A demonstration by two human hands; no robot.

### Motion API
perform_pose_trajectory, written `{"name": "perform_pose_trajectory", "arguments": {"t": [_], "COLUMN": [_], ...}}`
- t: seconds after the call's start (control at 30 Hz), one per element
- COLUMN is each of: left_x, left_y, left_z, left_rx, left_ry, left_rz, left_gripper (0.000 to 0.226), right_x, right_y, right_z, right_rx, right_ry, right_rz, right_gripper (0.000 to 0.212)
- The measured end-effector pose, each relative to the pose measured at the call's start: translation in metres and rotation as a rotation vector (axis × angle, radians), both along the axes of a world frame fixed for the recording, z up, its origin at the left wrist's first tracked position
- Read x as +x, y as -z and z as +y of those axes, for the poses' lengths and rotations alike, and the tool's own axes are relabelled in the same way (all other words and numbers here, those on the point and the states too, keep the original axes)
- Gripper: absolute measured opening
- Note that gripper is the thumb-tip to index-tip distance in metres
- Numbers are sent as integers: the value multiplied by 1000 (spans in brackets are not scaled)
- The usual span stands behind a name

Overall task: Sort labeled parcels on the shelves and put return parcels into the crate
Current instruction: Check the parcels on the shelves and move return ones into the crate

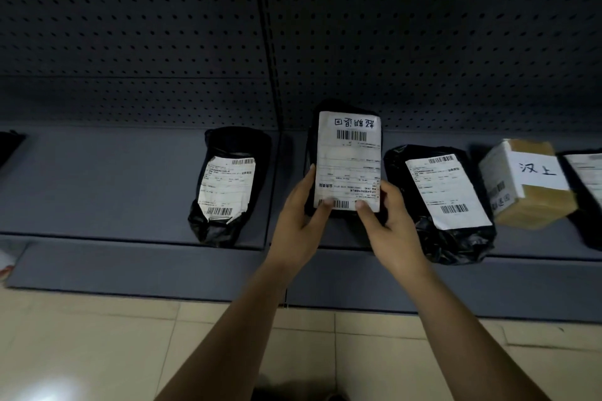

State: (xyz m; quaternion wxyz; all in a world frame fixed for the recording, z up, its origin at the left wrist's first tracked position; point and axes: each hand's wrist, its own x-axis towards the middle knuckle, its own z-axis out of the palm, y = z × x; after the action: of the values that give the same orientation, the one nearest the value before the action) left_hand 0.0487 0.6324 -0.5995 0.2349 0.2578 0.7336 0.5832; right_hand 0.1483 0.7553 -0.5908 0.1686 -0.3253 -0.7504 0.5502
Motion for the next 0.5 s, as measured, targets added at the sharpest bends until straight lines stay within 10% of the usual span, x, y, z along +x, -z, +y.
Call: {"name": "perform_pose_trajectory", "arguments": {"t": [0.5], "left_x": [15], "left_y": [-29], "left_z": [-12], "left_rx": [141], "left_ry": [-139], "left_rz": [-4], "left_gripper": [57], "right_x": [22], "right_y": [-20], "right_z": [-23], "right_rx": [-212], "right_ry": [19], "right_rz": [308], "right_gripper": [50]}}
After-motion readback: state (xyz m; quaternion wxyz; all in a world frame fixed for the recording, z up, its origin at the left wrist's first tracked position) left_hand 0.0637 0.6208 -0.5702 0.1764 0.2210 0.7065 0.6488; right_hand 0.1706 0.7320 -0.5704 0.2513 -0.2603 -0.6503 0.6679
